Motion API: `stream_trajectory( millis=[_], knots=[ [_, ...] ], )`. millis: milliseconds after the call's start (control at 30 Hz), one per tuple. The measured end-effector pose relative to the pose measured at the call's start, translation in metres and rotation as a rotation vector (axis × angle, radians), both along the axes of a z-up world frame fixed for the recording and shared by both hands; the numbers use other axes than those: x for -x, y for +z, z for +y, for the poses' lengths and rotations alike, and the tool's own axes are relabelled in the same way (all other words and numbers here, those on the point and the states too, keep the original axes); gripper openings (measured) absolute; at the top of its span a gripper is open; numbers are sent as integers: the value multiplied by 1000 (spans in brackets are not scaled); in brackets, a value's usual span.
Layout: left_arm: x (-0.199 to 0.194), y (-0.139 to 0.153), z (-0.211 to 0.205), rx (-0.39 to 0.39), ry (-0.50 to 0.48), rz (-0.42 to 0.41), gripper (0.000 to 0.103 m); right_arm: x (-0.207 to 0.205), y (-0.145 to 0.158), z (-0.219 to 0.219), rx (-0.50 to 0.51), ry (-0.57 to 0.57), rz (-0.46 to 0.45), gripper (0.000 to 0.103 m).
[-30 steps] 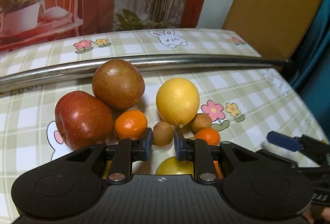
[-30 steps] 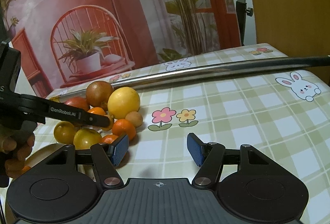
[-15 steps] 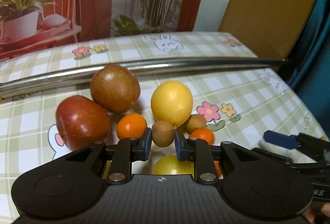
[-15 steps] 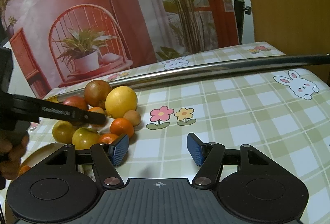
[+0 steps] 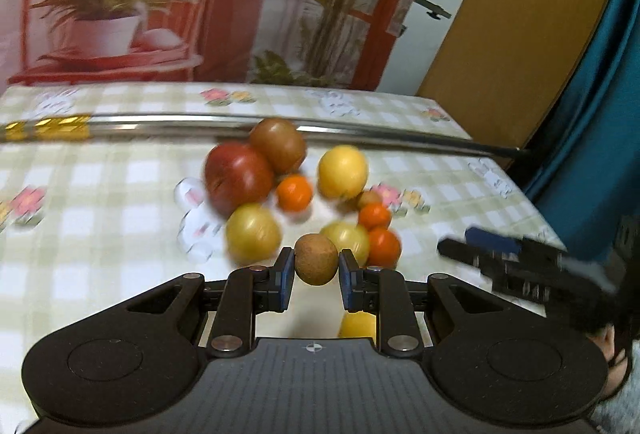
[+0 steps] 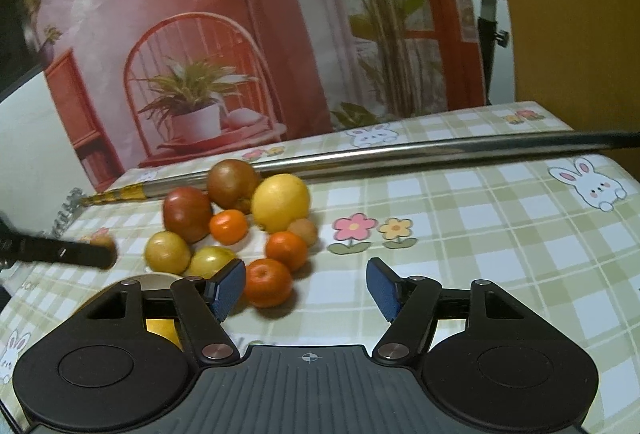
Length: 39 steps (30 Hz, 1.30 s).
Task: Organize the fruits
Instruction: 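Carry the kiwi onto the plate and open the left tool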
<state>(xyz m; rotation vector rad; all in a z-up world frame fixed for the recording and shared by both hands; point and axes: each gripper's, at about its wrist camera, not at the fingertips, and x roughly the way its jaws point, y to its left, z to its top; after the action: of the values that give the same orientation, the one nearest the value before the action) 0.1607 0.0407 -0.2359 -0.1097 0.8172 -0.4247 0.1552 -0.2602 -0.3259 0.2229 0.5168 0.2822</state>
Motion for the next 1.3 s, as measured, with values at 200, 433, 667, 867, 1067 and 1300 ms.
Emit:
stream_trajectory(
  millis=[200,433,667,867,1067,1300],
  knots=[
    [39,-4,22,-9,37,1,25,8,8,18,32,43,-5,64],
    [56,-20,33,-20,46,68,25,16,19,30,62,55,-24,64],
    [58,-33,35,-91,65,82,25,18,19,35,84,63,-20,64],
    [52,-41,35,-129,98,84,25,17,16,33,84,61,-10,64],
    [42,-42,35,-153,124,57,25,12,15,34,94,60,-2,64],
    [33,-44,38,-115,135,23,25,-3,19,40,109,87,14,64]
  ],
)
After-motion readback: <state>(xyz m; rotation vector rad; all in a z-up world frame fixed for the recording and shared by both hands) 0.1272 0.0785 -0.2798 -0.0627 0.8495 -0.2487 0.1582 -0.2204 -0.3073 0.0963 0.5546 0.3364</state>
